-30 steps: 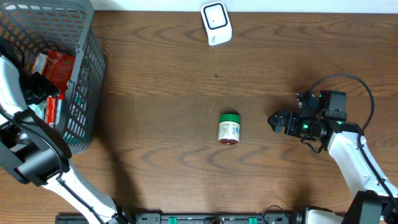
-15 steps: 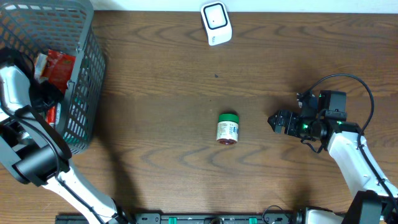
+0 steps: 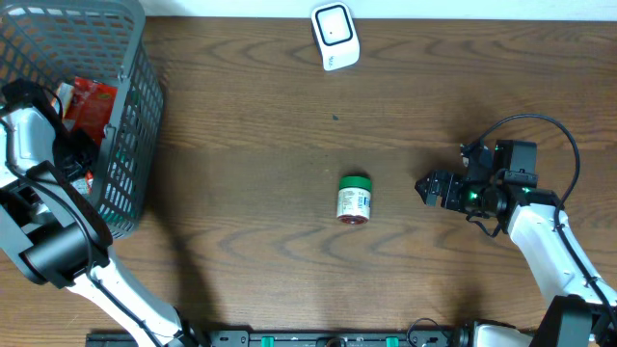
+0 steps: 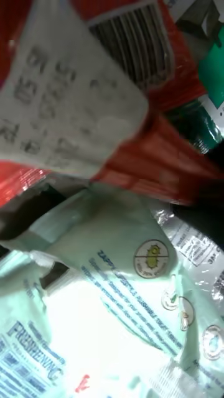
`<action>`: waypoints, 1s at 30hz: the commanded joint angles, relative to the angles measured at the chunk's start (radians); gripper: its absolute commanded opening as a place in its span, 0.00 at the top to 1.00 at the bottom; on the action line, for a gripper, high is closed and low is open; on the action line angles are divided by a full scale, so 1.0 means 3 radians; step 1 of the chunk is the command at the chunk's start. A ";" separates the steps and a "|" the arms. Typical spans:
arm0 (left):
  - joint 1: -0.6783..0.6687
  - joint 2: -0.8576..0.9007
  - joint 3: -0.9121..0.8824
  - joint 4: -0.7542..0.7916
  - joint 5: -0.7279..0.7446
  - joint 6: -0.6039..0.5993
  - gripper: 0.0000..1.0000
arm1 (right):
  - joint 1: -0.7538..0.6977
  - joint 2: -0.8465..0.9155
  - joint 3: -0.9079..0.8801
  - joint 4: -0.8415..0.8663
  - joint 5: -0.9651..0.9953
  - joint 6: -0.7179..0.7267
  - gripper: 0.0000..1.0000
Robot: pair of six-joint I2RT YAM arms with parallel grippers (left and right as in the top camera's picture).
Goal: Scan the item barcode
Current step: 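Reach the left gripper into the basket and grasp the red tube, then carry the red tube left of the jar and release it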
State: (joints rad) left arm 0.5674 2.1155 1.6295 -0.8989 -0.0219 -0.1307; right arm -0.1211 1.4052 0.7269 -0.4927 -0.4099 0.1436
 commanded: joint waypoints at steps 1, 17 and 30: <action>0.0024 -0.0118 0.0088 -0.0086 -0.0029 -0.0004 0.93 | -0.0033 -0.0043 0.0042 0.0009 0.0005 -0.0034 0.01; -0.0051 -0.1928 0.0202 0.0027 0.0134 -0.0384 0.93 | -0.0033 -0.0043 0.0042 0.0009 0.0005 -0.0034 0.01; -0.1406 -0.2688 0.0160 -0.0903 0.0338 -0.0772 0.92 | -0.0033 -0.0043 0.0042 0.0009 0.0006 -0.0036 0.01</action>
State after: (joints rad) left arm 0.2588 1.3247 1.6833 -1.1343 0.0658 -0.3340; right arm -0.1211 1.4052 0.7269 -0.4927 -0.4099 0.1432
